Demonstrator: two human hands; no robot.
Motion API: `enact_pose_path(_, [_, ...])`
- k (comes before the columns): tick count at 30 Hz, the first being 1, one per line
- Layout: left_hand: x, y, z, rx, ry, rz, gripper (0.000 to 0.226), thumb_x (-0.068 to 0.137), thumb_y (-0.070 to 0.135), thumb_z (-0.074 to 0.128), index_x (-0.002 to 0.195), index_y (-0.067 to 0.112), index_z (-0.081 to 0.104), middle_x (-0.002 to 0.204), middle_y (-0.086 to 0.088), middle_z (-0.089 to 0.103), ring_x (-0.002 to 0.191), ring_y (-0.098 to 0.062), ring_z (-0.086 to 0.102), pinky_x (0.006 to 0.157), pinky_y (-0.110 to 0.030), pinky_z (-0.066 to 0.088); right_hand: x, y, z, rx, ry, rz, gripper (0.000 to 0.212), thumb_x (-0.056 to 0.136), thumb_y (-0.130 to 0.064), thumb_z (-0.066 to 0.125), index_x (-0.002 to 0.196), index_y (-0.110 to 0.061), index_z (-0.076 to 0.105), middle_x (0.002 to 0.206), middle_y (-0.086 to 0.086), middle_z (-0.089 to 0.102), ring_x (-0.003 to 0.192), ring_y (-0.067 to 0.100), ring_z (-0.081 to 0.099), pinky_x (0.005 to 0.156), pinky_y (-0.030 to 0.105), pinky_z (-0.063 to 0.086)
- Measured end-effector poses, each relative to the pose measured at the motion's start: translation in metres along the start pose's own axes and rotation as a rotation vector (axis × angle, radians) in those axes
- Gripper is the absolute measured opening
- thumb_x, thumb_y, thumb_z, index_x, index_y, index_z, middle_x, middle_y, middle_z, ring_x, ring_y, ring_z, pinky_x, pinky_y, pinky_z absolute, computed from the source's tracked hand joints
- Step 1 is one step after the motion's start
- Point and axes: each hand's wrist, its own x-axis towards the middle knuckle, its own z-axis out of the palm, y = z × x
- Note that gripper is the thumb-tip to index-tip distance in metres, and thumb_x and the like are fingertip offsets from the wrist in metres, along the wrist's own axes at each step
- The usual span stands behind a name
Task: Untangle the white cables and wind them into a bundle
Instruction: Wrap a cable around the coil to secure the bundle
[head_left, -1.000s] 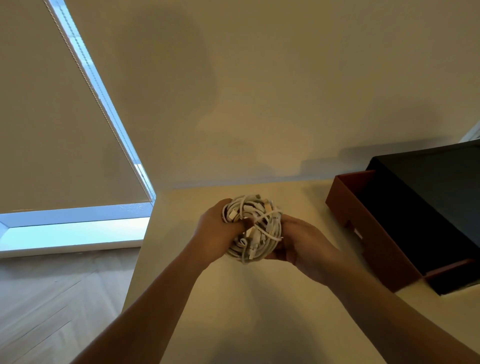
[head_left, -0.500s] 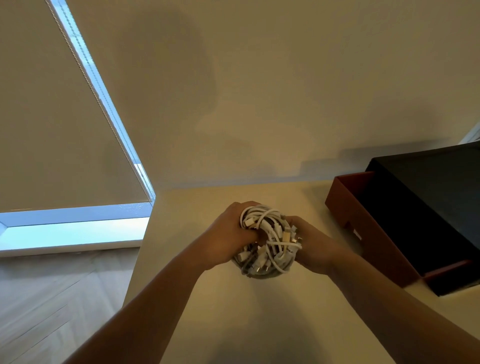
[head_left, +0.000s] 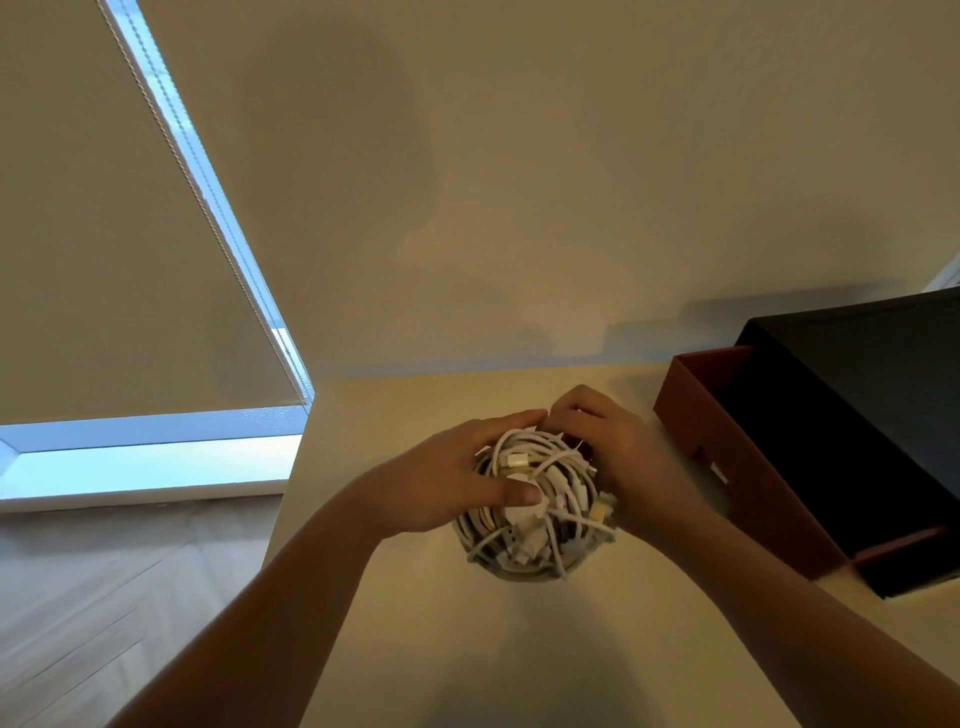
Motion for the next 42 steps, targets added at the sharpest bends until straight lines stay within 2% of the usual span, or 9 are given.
enact_pose_path(4, [0.003, -0.01, 0.006, 0.099, 0.036, -0.06, 0.088, 0.079, 0.03, 0.076, 0.147, 0.043, 0.02, 0.14, 0.014, 0.051, 0.123, 0.0, 0.05, 0.104, -0.02, 0.038, 0.003, 0.002, 0.002, 0.146, -0.027, 0.184, 0.019, 0.084, -0.004, 0.067, 0.094, -0.018, 0.074, 0.089, -0.006, 0.069, 0.078, 0.004, 0.064, 0.072, 0.013, 0.049])
enact_pose_path(9, [0.008, -0.019, 0.014, 0.077, 0.088, -0.114, 0.123, 0.07, 0.03, 0.084, 0.149, 0.044, -0.009, 0.138, 0.004, 0.054, 0.124, -0.01, 0.052, 0.109, -0.036, 0.04, 0.004, -0.01, -0.002, 0.813, -0.197, 0.521, 0.028, 0.098, -0.011, 0.044, 0.102, -0.014, 0.072, 0.102, 0.011, 0.072, 0.097, 0.026, 0.068, 0.09, 0.04, 0.053])
enact_pose_path(15, [0.009, -0.023, 0.015, -0.02, 0.33, -0.046, 0.136, 0.054, 0.021, 0.093, 0.146, 0.054, -0.002, 0.119, 0.009, 0.061, 0.096, -0.018, 0.068, 0.09, -0.042, 0.055, -0.002, -0.013, 0.003, 0.655, -0.239, 0.39, 0.041, 0.084, -0.014, 0.07, 0.123, -0.02, 0.059, 0.111, -0.002, 0.069, 0.101, 0.013, 0.067, 0.084, 0.025, 0.053])
enact_pose_path(18, [0.006, -0.025, 0.019, -0.099, 0.415, 0.032, 0.125, 0.065, 0.015, 0.088, 0.147, 0.051, 0.002, 0.121, 0.014, 0.061, 0.089, -0.023, 0.07, 0.085, -0.036, 0.057, -0.003, -0.012, 0.005, 0.767, -0.163, 0.423, 0.036, 0.084, -0.012, 0.068, 0.117, -0.022, 0.062, 0.111, -0.001, 0.07, 0.101, 0.015, 0.067, 0.08, 0.024, 0.054])
enact_pose_path(21, [0.003, -0.027, 0.025, -0.095, 0.525, 0.064, 0.102, 0.072, 0.017, 0.083, 0.146, 0.047, 0.02, 0.119, 0.014, 0.064, 0.099, -0.006, 0.067, 0.083, -0.024, 0.056, -0.003, -0.008, 0.007, 0.873, -0.114, 0.486, 0.034, 0.081, -0.012, 0.068, 0.114, -0.018, 0.064, 0.105, 0.004, 0.072, 0.092, 0.017, 0.069, 0.072, 0.024, 0.054])
enact_pose_path(24, [0.004, -0.024, 0.028, -0.061, 0.637, 0.061, 0.055, 0.076, 0.017, 0.08, 0.122, 0.036, 0.056, 0.105, 0.013, 0.071, 0.099, 0.0, 0.066, 0.076, -0.017, 0.054, -0.002, -0.003, 0.009, 0.905, -0.07, 0.539, 0.032, 0.081, -0.009, 0.068, 0.113, -0.012, 0.065, 0.101, 0.009, 0.071, 0.083, 0.017, 0.067, 0.066, 0.024, 0.053])
enact_pose_path(28, [0.005, -0.019, 0.024, -0.125, 0.609, 0.055, 0.012, 0.089, 0.023, 0.066, 0.099, 0.028, 0.072, 0.093, 0.012, 0.074, 0.093, -0.003, 0.068, 0.082, -0.023, 0.054, -0.001, 0.001, 0.006, 0.89, -0.052, 0.56, 0.037, 0.073, -0.017, 0.072, 0.109, -0.013, 0.067, 0.102, 0.011, 0.07, 0.081, 0.017, 0.065, 0.068, 0.026, 0.055])
enact_pose_path(32, [0.006, -0.017, 0.016, -0.139, 0.61, -0.021, 0.018, 0.083, 0.047, 0.062, 0.079, 0.036, 0.075, 0.084, 0.008, 0.075, 0.087, -0.009, 0.07, 0.088, -0.042, 0.055, -0.001, 0.004, 0.001, 0.83, -0.07, 0.557, 0.03, 0.076, -0.015, 0.072, 0.107, -0.016, 0.069, 0.098, 0.005, 0.072, 0.078, 0.015, 0.066, 0.069, 0.027, 0.055])
enact_pose_path(42, [0.002, -0.019, -0.005, -0.21, 0.444, -0.237, 0.008, 0.087, 0.018, 0.069, 0.086, 0.015, 0.076, 0.08, -0.002, 0.072, 0.075, -0.011, 0.067, 0.085, -0.037, 0.057, 0.0, -0.001, -0.008, 0.864, -0.043, 0.559, 0.025, 0.082, -0.006, 0.068, 0.105, -0.014, 0.069, 0.098, 0.007, 0.073, 0.079, 0.015, 0.066, 0.064, 0.021, 0.053])
